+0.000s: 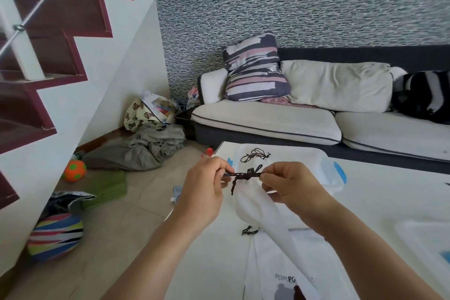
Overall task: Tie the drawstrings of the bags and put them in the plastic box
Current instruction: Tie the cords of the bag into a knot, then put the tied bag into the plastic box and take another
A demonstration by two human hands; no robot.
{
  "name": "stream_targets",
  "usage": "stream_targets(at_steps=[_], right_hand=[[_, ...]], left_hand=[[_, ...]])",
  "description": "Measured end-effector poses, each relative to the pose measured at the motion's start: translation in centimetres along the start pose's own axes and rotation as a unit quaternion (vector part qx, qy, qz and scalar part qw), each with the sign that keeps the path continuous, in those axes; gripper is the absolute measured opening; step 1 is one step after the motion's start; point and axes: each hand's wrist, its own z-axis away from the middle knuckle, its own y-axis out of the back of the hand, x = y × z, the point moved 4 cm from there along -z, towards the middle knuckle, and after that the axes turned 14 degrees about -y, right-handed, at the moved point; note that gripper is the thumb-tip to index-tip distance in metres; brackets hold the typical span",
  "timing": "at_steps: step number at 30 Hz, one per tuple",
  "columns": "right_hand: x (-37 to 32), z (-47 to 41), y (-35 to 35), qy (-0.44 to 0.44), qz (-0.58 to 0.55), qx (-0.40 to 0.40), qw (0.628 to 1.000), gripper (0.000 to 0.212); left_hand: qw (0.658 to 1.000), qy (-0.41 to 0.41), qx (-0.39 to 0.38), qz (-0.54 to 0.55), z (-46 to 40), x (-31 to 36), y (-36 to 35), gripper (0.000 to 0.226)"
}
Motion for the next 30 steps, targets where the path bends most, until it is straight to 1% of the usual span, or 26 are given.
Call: stream_targets(at_steps=[2, 4, 5, 6, 7, 8, 9, 10, 11, 12, 13, 14, 16, 18, 19, 21, 22, 23, 25, 26, 27, 28, 29, 30], right_hand=[[-0.1, -0.1, 0.0, 0.021, 0.030, 0.014, 0.999, 0.015], [-0.4, -0.2, 0.3, 0.045, 0.052, 0.034, 0.997, 0.014], [-0.3, -0.4, 0.4, 0.046, 0.046, 0.040, 0.997, 0.014], [-0.1, -0.6, 0.5, 0.039, 0.028, 0.039, 0.998, 0.014], [0.2, -0.8, 0.5, 0.025, 0.006, 0.031, 0.999, 0.014], [0.5, -0.9, 0.4, 0.012, -0.019, 0.020, 1.000, 0.014], [0.8, -1.0, 0.2, -0.002, -0.042, 0.009, 0.999, 0.015], [1.1, -1.0, 0.1, -0.014, -0.062, 0.003, 0.998, 0.016], [1.2, -1.1, -0.1, -0.022, -0.081, -0.003, 0.996, 0.017], [1.1, -1.2, -0.2, -0.027, -0.100, -0.009, 0.995, 0.017], [1.0, -1.2, -0.3, -0.030, -0.124, -0.021, 0.992, 0.016], [0.9, -1.3, -0.4, -0.032, -0.146, -0.032, 0.988, 0.014], [0.5, -1.4, -0.7, -0.018, -0.156, -0.043, 0.987, 0.013], [0.1, -1.2, -1.0, 0.017, -0.121, -0.059, 0.991, 0.015], [-0.2, -1.1, -1.1, 0.035, -0.095, -0.079, 0.992, 0.020], [-0.2, -1.0, -1.2, 0.053, -0.016, -0.100, 0.993, 0.043], [0.0, -1.3, -1.0, 0.064, 0.038, -0.081, 0.994, 0.046], [0.3, -1.7, -0.8, 0.075, 0.090, -0.045, 0.992, 0.042], [0.2, -2.8, 0.2, 0.111, 0.147, 0.072, 0.980, 0.030], [-0.5, -3.0, 1.1, 0.150, 0.156, 0.152, 0.964, 0.036], [-1.7, -2.9, 2.1, 0.200, 0.168, 0.241, 0.935, 0.045], [-3.4, -2.5, 3.2, 0.254, 0.182, 0.334, 0.889, 0.048], [-4.7, -2.6, 4.2, 0.290, 0.205, 0.403, 0.844, 0.044], [-5.5, -3.6, 5.2, 0.292, 0.246, 0.438, 0.814, 0.034]], left_hand=[[0.996, -0.058, -0.004, -0.071, -0.3, 0.0, 0.2, 0.034], [0.993, -0.075, 0.009, -0.094, -0.4, -0.1, 0.2, 0.033], [0.995, -0.062, 0.012, -0.079, -0.4, 0.0, 0.1, 0.033], [0.998, -0.032, 0.009, -0.048, -0.2, 0.0, -0.3, 0.032], [1.000, 0.020, -0.005, 0.000, 0.0, 0.0, -0.8, 0.030], [0.993, 0.090, -0.028, 0.066, 0.4, 0.0, -1.5, 0.027], [0.974, 0.171, -0.051, 0.143, 1.0, 0.2, -2.2, 0.022], [0.938, 0.256, -0.074, 0.223, 1.5, 0.4, -2.8, 0.023], [0.894, 0.321, -0.097, 0.296, 2.0, 0.6, -3.2, 0.036], [0.854, 0.359, -0.115, 0.360, 2.3, 0.9, -3.4, 0.051], [0.824, 0.370, -0.134, 0.408, 2.5, 1.3, -3.6, 0.061], [0.810, 0.363, -0.148, 0.436, 2.5, 1.7, -3.6, 0.063], [0.817, 0.341, -0.139, 0.444, 2.3, 2.1, -3.9, 0.055], [0.817, 0.331, -0.078, 0.465, 1.8, 2.3, -4.2, 0.041], [0.814, 0.331, -0.039, 0.476, 1.6, 2.1, -4.5, 0.034], [0.820, 0.328, 0.012, 0.468, 1.1, 1.6, -4.7, 0.024], [0.820, 0.329, 0.025, 0.468, 0.8, 1.6, -4.7, 0.021], [0.814, 0.327, 0.033, 0.479, 0.6, 1.4, -4.9, 0.019], [0.787, 0.329, 0.047, 0.519, 0.1, 1.3, -5.2, 0.017], [0.786, 0.331, 0.061, 0.519, -0.1, 1.1, -5.1, 0.015], [0.814, 0.326, 0.075, 0.475, -0.2, 0.3, -5.1, 0.016], [0.865, 0.308, 0.076, 0.388, -0.3, -0.7, -4.9, 0.019], [0.918, 0.274, 0.056, 0.281, -0.4, -1.5, -4.5, 0.022], [0.950, 0.242, 0.027, 0.194, -0.5, -2.0, -4.4, 0.024]])
